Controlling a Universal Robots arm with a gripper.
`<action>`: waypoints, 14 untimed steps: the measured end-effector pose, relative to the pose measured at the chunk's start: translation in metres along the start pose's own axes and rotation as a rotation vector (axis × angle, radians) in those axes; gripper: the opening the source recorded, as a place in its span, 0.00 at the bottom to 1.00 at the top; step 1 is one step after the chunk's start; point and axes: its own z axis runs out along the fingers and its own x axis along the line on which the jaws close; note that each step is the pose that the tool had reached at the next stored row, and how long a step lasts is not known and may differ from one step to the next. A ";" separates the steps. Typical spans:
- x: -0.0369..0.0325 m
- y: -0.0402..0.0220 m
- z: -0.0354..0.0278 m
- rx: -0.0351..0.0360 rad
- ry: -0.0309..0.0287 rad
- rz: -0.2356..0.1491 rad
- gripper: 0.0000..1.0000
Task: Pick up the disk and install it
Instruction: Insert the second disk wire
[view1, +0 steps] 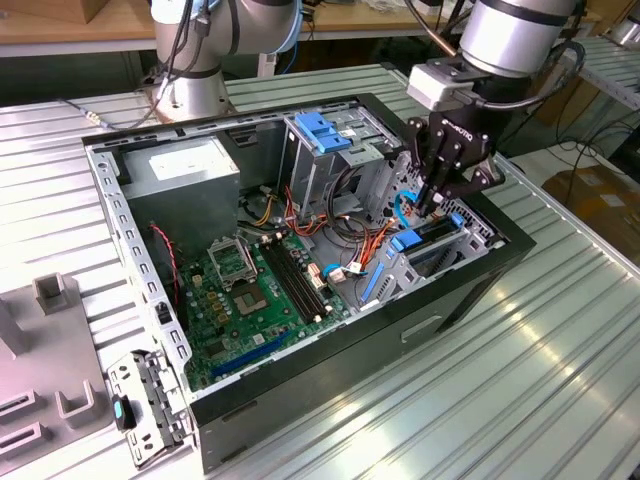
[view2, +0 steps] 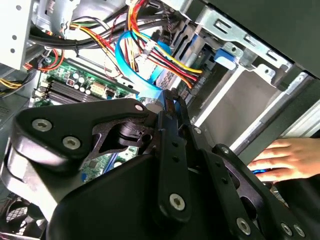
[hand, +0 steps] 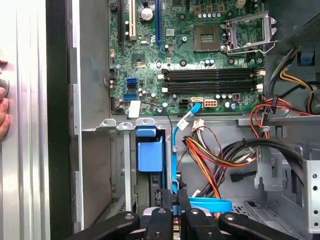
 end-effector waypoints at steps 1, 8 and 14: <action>0.0023 -0.0001 0.0002 -0.0001 -0.0050 0.000 0.16; 0.0141 -0.0004 0.0013 -0.0005 -0.0170 0.000 0.16; 0.0176 -0.0006 0.0026 -0.0008 -0.0281 -0.001 0.16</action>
